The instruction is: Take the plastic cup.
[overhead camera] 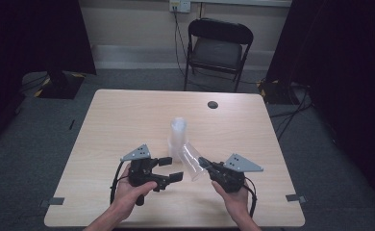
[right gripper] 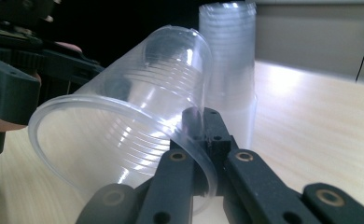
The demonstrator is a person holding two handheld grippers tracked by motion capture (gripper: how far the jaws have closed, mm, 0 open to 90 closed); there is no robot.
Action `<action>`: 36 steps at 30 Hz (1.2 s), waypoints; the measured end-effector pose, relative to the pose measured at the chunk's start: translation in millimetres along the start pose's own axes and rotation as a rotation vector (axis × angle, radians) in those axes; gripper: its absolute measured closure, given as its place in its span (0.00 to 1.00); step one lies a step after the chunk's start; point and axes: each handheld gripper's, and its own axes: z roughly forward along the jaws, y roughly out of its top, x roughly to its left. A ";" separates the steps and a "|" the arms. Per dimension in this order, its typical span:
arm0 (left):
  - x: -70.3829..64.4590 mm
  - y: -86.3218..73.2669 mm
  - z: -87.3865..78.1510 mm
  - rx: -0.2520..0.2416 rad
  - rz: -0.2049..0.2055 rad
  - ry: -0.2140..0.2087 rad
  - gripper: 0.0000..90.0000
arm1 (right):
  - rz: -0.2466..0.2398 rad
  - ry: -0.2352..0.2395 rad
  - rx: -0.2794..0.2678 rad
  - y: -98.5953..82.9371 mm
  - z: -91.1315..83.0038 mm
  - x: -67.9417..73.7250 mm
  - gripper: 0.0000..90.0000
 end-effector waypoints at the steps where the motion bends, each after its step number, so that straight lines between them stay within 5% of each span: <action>1: -0.5 -0.4 0.2 0.010 0.023 0.010 0.20 | 0.010 0.003 0.012 -0.1 0.0 -1.4 1.00; 8: -7.5 -3.2 4.4 0.081 0.129 0.028 0.20 | 0.126 0.067 0.119 -3.8 5.9 -10.4 1.00; 13: -10.2 -4.6 6.4 0.100 0.172 0.034 0.20 | 0.159 0.096 0.172 -1.6 5.9 -13.7 1.00; 19: -8.7 -6.0 4.0 0.072 0.268 0.106 0.21 | 0.181 0.110 0.254 -0.1 6.5 -18.4 1.00; 25: -5.2 -8.9 5.9 0.103 0.312 0.122 0.22 | 0.208 0.128 0.344 -1.6 11.4 -22.2 1.00; 36: -13.1 -15.2 16.3 0.261 0.433 0.111 0.22 | 0.227 0.178 0.485 -2.4 19.4 -21.0 1.00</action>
